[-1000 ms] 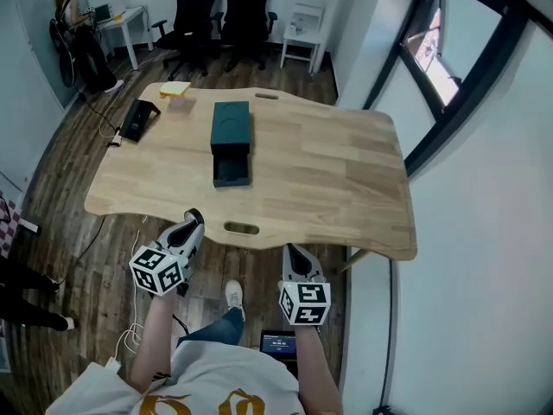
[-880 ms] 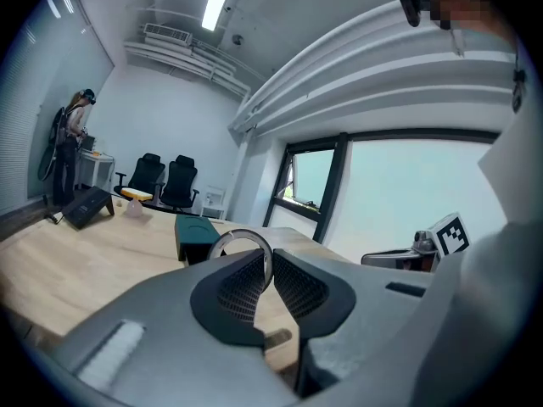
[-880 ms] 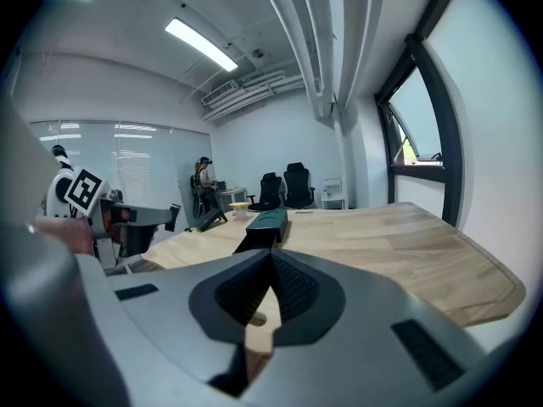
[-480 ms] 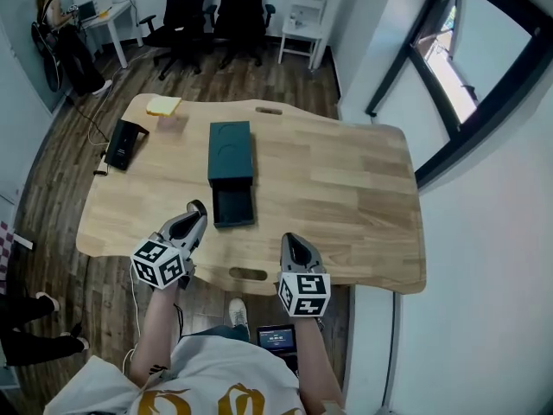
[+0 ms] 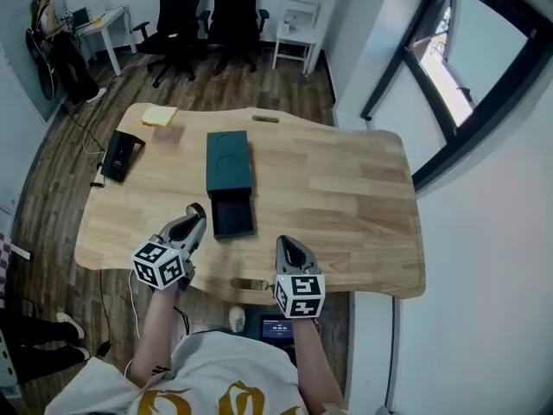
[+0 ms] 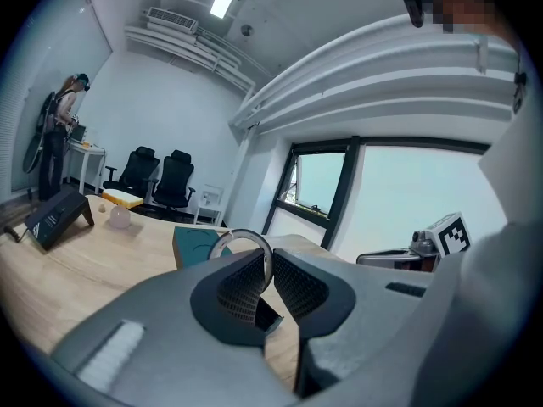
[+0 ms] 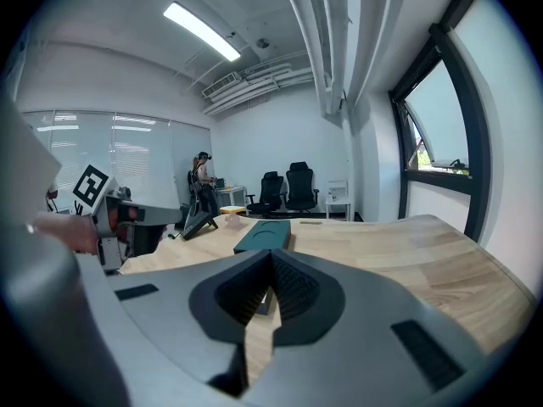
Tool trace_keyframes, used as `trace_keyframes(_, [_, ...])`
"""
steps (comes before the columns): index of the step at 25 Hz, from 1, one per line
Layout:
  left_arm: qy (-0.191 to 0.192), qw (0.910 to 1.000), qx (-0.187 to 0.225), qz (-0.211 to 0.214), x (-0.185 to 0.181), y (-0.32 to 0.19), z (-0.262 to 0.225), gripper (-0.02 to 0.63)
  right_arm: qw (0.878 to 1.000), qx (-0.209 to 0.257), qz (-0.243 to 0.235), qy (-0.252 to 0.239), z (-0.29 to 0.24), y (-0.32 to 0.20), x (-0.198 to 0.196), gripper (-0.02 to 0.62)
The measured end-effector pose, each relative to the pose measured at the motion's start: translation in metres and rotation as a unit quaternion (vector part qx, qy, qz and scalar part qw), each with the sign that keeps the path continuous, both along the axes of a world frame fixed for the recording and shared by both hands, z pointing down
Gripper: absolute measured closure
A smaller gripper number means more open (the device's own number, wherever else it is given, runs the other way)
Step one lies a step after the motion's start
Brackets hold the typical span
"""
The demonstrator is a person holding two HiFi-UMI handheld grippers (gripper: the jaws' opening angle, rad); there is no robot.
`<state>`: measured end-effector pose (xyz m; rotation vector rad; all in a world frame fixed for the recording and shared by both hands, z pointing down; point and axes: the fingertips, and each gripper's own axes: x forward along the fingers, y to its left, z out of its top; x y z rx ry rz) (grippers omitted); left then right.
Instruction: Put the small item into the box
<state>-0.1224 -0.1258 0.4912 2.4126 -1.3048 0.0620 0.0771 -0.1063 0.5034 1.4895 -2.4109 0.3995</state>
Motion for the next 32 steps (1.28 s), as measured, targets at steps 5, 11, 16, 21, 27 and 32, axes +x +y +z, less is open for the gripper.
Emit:
trace_keyframes(5, [-0.004,1.0000,0.001,0.000,0.000,-0.015,-0.001,0.571,1.000,0.015,-0.006,-0.004,-0.010,-0.008,-0.002,0.591])
trace_keyframes(11, [-0.016,0.9998,0.008,0.008,0.007,-0.025,-0.006,0.571,1.000,0.022,-0.006,-0.013,-0.013,-0.019,0.000,0.591])
trace_keyframes(16, [-0.021,0.9998,0.000,0.006,0.005,-0.031,0.002,0.571,1.000,0.015,-0.014,-0.020,-0.008,-0.026,-0.007,0.591])
trace_keyframes(21, [-0.024,0.9997,-0.008,0.007,0.005,-0.037,0.010,0.570,1.000,0.005,-0.018,-0.019,0.001,-0.036,-0.008,0.591])
trace_keyframes(27, [-0.026,0.9991,-0.030,0.011,0.009,-0.043,0.031,0.571,1.000,-0.007,-0.014,-0.020,0.014,-0.047,-0.002,0.591])
trace_keyframes(32, [-0.028,0.9986,-0.042,0.017,0.015,-0.053,0.044,0.571,1.000,-0.018,-0.011,-0.018,0.025,-0.057,0.002,0.591])
